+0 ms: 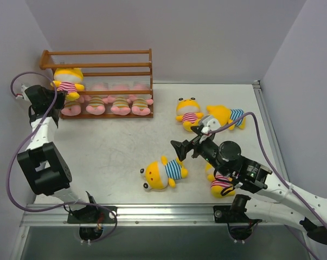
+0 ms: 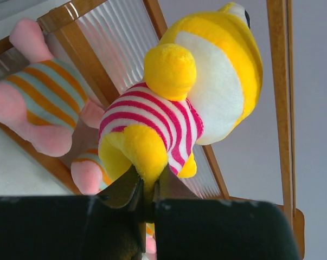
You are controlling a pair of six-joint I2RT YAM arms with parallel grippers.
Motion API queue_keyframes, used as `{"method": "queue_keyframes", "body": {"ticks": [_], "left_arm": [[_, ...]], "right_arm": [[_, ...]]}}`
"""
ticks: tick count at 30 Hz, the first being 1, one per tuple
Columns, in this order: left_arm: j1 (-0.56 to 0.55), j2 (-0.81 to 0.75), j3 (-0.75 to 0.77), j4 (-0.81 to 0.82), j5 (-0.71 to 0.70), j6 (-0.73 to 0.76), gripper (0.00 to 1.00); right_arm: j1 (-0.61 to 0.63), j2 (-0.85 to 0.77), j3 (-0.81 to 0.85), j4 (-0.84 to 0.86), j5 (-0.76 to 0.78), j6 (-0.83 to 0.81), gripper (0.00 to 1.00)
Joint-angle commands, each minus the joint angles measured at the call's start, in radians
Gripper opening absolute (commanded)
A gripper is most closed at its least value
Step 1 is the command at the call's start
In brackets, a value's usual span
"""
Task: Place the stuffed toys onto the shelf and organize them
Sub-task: Place the stuffed toy onto shelf
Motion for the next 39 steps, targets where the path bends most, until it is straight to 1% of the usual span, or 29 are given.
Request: {"method": "queue_keyframes", "body": {"ticks": [1, 4, 11, 18, 24, 28, 29, 35, 39], "left_arm": [[0.008, 0.022, 0.091, 0.052, 0.009, 0.020, 0.02], [0.008, 0.064, 0.146, 0.030, 0.018, 0.037, 0.03], [0.007, 0.141, 0.212, 0.012, 0.040, 0.041, 0.04], [0.007, 0.173, 0.214, 0.030, 0.037, 0.028, 0.08], [0.008, 0.199, 0.237, 0.018, 0.041, 0.049, 0.17], [0.007, 0.207, 0.254, 0.009, 0.048, 0.060, 0.27], [0.007, 0.205, 0.255, 0.000, 0.048, 0.060, 0.31], [0.008, 0.179, 0.249, -0.037, 0.029, 0.092, 0.40], [0.010, 0.165, 0.239, -0.036, 0.029, 0.086, 0.48]], "right_arm": [[0.006, 0.006, 0.001, 0.025, 0.015, -0.011, 1.00], [0.005, 0.009, 0.003, 0.023, 0.015, -0.011, 0.99], [0.005, 0.014, 0.006, 0.019, 0.019, -0.011, 0.99], [0.006, 0.030, 0.009, 0.019, 0.019, -0.014, 1.00], [0.005, 0.035, 0.014, 0.016, 0.012, -0.017, 0.99], [0.005, 0.034, 0.014, 0.016, 0.013, -0.015, 1.00], [0.005, 0.035, 0.015, 0.016, 0.013, -0.015, 0.99], [0.005, 0.038, 0.018, 0.019, 0.005, -0.017, 1.00], [0.005, 0.035, 0.020, 0.020, 0.001, -0.018, 0.99]]}}
